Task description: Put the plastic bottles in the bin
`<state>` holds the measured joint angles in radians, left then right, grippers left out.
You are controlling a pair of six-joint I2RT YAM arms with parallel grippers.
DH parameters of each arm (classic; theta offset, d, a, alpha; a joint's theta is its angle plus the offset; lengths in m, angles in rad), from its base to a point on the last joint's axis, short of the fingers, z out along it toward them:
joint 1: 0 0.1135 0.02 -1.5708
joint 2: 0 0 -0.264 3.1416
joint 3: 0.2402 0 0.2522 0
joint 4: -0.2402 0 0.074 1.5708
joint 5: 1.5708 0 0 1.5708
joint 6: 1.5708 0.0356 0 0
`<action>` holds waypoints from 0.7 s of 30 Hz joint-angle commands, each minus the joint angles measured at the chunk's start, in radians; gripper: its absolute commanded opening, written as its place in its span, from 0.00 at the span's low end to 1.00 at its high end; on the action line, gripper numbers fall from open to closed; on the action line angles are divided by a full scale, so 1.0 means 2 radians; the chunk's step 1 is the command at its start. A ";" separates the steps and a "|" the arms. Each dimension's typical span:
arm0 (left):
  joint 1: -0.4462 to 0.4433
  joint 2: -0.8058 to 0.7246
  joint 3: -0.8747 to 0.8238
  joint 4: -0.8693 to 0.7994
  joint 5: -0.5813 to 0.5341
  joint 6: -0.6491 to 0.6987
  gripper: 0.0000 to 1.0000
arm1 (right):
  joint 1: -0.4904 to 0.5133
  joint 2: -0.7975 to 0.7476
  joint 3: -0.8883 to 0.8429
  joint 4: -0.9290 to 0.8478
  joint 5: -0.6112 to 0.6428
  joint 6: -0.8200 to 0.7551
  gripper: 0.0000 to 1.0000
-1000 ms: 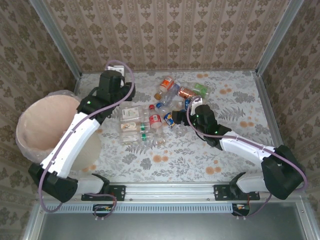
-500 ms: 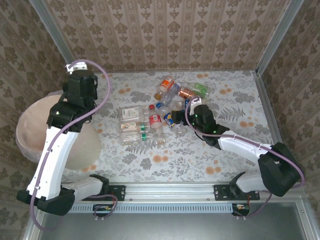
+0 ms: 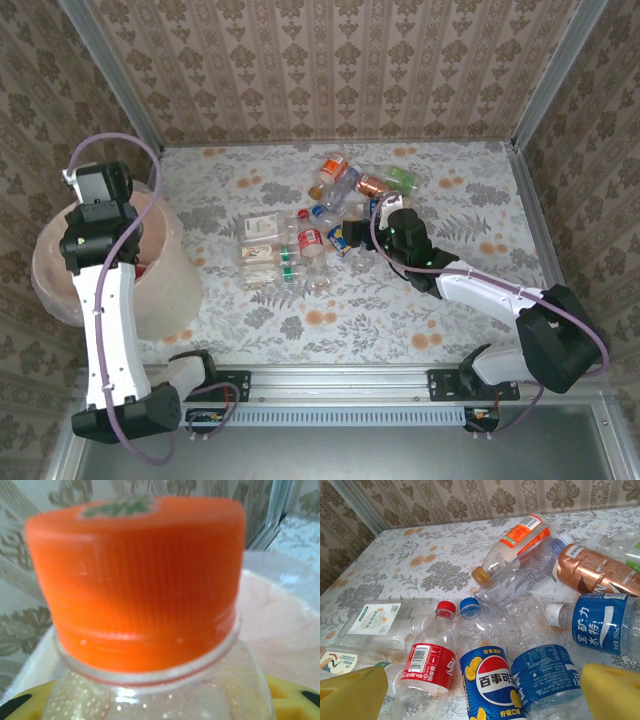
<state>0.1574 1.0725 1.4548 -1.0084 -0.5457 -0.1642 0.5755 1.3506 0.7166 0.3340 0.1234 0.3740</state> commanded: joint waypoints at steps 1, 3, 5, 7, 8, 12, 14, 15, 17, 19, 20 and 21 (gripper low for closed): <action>0.033 0.003 -0.018 -0.023 0.063 -0.014 0.48 | -0.003 0.002 0.017 0.010 -0.007 0.002 1.00; 0.055 0.006 -0.030 -0.022 0.080 -0.013 0.48 | -0.003 0.001 0.017 0.008 -0.008 0.003 1.00; 0.073 0.008 -0.043 -0.018 0.096 -0.010 0.48 | -0.003 -0.001 0.016 0.006 -0.008 0.003 1.00; 0.087 0.011 -0.056 -0.014 0.109 -0.010 0.48 | -0.003 -0.004 0.013 0.006 -0.007 0.002 1.00; 0.092 0.013 -0.062 -0.013 0.116 -0.011 0.48 | -0.003 -0.005 0.012 0.006 -0.004 0.003 1.00; 0.104 0.023 -0.084 -0.004 0.138 -0.019 0.50 | -0.003 -0.008 0.009 0.005 -0.001 0.003 1.00; 0.104 0.031 -0.092 -0.003 0.140 -0.022 0.50 | -0.003 -0.009 0.008 0.003 -0.002 0.002 1.00; 0.105 0.034 -0.095 -0.003 0.139 -0.023 0.51 | -0.003 -0.009 0.009 0.003 -0.002 0.001 1.00; 0.107 0.042 -0.099 -0.002 0.133 -0.026 0.51 | -0.003 -0.009 0.009 0.001 -0.001 -0.001 1.00; 0.107 0.047 -0.102 -0.005 0.116 -0.029 0.51 | -0.003 -0.007 0.012 -0.001 -0.001 -0.003 1.00; 0.107 0.049 -0.102 -0.007 0.101 -0.030 0.51 | -0.003 -0.006 0.014 -0.003 -0.002 -0.005 1.00; 0.109 0.048 -0.101 -0.009 0.090 -0.031 0.51 | -0.003 -0.005 0.016 -0.004 -0.002 -0.006 1.00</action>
<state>0.3626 1.1721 1.2560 -1.0252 -0.3069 -0.1963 0.5743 1.3502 0.7189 0.3328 0.1207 0.3706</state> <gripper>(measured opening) 0.516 0.999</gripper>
